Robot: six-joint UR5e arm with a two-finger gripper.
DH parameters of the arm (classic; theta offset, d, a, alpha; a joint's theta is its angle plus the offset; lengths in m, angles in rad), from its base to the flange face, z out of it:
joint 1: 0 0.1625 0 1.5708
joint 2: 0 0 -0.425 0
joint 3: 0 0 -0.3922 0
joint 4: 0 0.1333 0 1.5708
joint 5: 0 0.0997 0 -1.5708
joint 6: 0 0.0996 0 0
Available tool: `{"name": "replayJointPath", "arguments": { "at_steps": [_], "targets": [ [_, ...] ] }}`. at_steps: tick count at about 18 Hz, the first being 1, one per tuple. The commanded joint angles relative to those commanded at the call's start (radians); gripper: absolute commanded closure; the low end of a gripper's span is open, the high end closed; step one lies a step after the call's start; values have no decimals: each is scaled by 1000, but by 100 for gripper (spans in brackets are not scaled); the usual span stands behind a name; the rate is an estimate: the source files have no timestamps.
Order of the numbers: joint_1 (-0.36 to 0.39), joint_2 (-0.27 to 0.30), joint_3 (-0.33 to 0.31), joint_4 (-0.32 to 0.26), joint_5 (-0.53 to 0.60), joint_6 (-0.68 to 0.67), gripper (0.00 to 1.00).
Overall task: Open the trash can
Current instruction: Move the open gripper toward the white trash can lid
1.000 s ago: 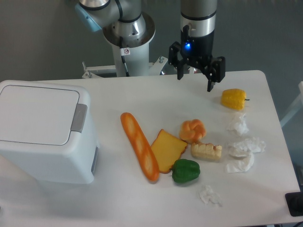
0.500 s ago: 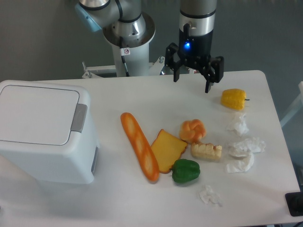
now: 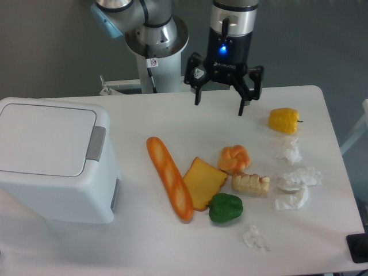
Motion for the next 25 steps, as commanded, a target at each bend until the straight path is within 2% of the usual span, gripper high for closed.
{"name": "replayJointPath", "arguments": {
  "at_steps": [3, 8, 12, 16, 25],
  "targets": [
    [-32, -44, 46, 8, -20, -152, 0],
    [-71, -75, 65, 43, -77, -299, 0],
    [-83, -81, 65, 51, -98, -333, 0],
    [-84, -86, 60, 52, -133, -444, 0],
    [-117, -94, 45, 51, -146, -519, 0]
  ]
}}
